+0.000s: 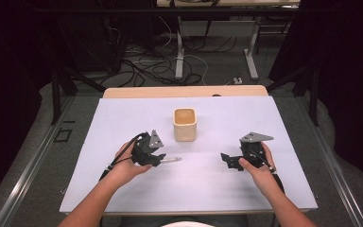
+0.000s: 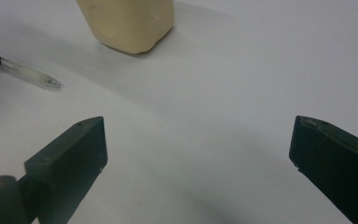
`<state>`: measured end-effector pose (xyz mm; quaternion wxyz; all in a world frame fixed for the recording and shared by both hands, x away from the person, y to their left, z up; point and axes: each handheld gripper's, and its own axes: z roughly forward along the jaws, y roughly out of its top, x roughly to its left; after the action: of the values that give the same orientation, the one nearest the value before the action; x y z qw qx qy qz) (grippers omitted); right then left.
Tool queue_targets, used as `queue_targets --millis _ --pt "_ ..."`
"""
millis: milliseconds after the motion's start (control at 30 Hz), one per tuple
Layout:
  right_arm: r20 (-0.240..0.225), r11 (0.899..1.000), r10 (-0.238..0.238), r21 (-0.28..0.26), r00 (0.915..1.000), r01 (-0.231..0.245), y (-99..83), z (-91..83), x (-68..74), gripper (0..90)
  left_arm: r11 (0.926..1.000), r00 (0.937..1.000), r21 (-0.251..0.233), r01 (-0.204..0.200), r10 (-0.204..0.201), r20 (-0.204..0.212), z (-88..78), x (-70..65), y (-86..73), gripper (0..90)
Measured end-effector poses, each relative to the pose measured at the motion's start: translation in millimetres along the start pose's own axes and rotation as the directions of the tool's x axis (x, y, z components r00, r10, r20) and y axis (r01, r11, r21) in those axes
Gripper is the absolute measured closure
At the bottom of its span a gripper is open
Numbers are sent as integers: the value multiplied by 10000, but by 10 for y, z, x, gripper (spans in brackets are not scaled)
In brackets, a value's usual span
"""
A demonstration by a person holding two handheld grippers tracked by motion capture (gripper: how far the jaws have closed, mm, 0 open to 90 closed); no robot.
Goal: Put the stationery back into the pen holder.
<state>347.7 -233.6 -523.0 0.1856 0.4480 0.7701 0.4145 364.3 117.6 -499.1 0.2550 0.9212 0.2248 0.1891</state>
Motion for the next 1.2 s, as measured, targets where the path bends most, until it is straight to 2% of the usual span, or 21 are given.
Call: queue_targets --millis 33,67,100,133,233,267,467,600,767,1100,1200 --pt "-2 10000 34 25 10000 -34 -2 2 2 42 10000 10000 -28 -34 34 29 18 -11 8 485" --pt "28 9996 -87 276 10000 86 2 -12 -6 42 9997 9997 139 -214 212 85 25 -11 23 488" --pt "-44 9997 80 -212 10000 -81 -6 15 2 43 9993 9996 257 -271 268 120 28 -16 35 493" --pt "4 10000 18 0 10000 -18 0 3 -1 43 9993 9994 193 -322 319 143 45 -22 38 496" --pt "-23 10000 27 3 10000 -27 2 3 4 44 9972 9977 440 -607 593 325 64 -32 69 510" --pt "-18 9999 -107 29 9999 107 0 4 -2 43 9972 9976 430 -609 593 362 78 -45 72 517" --pt "-55 10000 -46 27 10000 47 1 0 -1 45 9927 9947 780 -922 883 520 131 -63 111 549" --pt "-32 10000 -44 43 10000 44 -3 -1 -3 46 9904 9922 809 -1119 1070 635 181 -93 126 566" --pt "-18 10000 -2 79 10000 2 -8 -2 -5 48 9830 9882 1209 -1384 1289 832 250 -134 149 586" --pt "-89 9999 -50 87 9999 51 -13 10 -4 52 9734 9831 1518 -1714 1588 914 372 -189 199 621" --pt "-14 9999 -130 81 9999 130 -18 14 -14 54 9677 9806 1702 -1860 1719 946 404 -204 220 628"
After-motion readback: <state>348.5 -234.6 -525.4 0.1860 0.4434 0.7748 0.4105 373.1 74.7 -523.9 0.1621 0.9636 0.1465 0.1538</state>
